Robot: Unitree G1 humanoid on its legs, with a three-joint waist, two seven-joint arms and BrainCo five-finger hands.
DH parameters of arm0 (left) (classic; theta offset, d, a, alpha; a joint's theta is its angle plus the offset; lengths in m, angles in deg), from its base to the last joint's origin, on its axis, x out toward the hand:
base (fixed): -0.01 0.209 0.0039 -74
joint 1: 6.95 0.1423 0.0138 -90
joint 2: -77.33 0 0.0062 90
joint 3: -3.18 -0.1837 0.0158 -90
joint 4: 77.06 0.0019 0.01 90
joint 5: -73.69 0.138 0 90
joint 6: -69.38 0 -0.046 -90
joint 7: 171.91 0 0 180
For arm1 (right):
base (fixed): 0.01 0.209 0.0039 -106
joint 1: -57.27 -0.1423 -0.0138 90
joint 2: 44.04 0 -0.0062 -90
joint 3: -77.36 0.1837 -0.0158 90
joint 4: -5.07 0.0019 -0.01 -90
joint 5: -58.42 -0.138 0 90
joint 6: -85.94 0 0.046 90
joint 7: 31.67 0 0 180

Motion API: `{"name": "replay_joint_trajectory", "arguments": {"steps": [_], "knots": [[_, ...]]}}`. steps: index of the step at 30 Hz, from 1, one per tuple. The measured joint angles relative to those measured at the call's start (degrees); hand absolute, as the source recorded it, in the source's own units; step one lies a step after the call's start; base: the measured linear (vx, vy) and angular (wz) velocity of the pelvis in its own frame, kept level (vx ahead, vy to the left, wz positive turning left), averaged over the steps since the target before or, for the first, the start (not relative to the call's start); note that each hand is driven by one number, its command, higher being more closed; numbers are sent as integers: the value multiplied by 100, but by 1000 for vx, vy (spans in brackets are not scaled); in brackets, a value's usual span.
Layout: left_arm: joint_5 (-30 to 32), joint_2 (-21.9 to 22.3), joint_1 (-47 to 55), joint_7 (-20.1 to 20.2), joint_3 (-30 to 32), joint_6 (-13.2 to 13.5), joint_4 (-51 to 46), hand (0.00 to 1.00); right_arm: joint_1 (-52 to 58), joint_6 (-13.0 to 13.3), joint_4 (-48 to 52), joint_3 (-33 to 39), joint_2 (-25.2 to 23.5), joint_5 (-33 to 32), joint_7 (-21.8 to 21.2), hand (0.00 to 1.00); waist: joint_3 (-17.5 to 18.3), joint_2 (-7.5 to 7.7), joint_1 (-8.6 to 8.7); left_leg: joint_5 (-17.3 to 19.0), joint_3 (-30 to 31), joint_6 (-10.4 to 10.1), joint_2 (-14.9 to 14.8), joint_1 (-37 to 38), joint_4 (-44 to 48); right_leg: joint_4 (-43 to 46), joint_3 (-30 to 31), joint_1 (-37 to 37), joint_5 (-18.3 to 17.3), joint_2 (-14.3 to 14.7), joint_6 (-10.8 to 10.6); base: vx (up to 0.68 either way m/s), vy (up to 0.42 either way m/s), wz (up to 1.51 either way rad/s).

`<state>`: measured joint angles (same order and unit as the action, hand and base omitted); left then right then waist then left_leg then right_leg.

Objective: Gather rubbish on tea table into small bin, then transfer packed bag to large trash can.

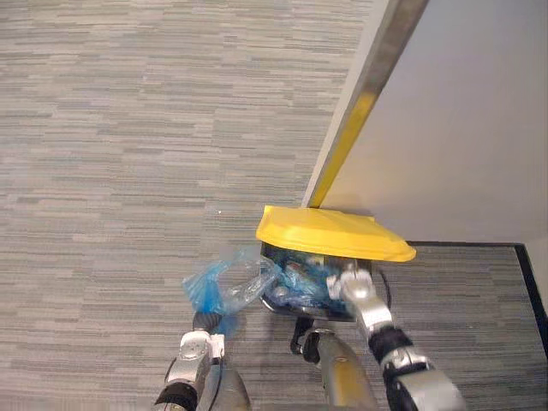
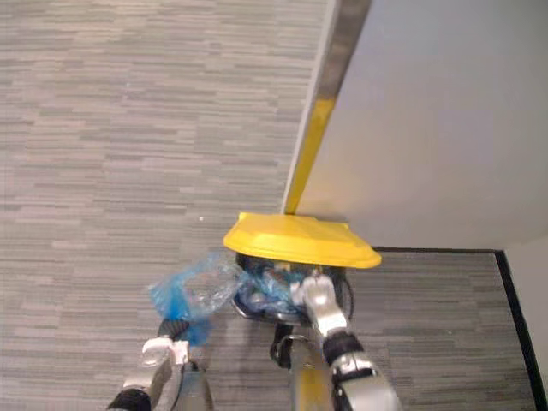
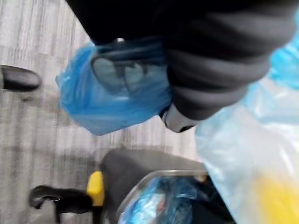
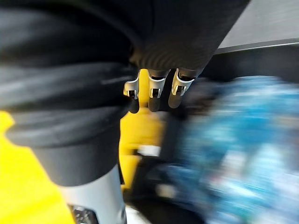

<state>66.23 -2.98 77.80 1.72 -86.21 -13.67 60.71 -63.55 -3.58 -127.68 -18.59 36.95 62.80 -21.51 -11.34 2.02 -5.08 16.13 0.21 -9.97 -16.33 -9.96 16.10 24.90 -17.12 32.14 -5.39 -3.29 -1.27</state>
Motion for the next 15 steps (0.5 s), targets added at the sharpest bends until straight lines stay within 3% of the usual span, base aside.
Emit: {"name": "replay_joint_trajectory", "arguments": {"steps": [7,10,15], "knots": [[-236,-244,-44,-14,-272,20,-428,100,-1317,-57,-381,-117,682,-217,129,0,-287,351,43,0,92,11,102,7,-197,-336,424,-4,207,192,-94,-82,0,-1],[-340,-263,2,1,-476,27,-694,100,-1825,-104,-603,-120,915,-237,125,0,-410,350,54,-68,61,-117,174,7,-183,-428,522,-9,363,180,-38,-3,96,-12],[-515,-392,133,30,-874,81,-1427,100,-1950,-220,-615,-141,1087,-369,120,0,-452,348,138,-74,88,-161,241,-4,-158,-439,558,-26,393,117,-47,45,86,-1]]}}
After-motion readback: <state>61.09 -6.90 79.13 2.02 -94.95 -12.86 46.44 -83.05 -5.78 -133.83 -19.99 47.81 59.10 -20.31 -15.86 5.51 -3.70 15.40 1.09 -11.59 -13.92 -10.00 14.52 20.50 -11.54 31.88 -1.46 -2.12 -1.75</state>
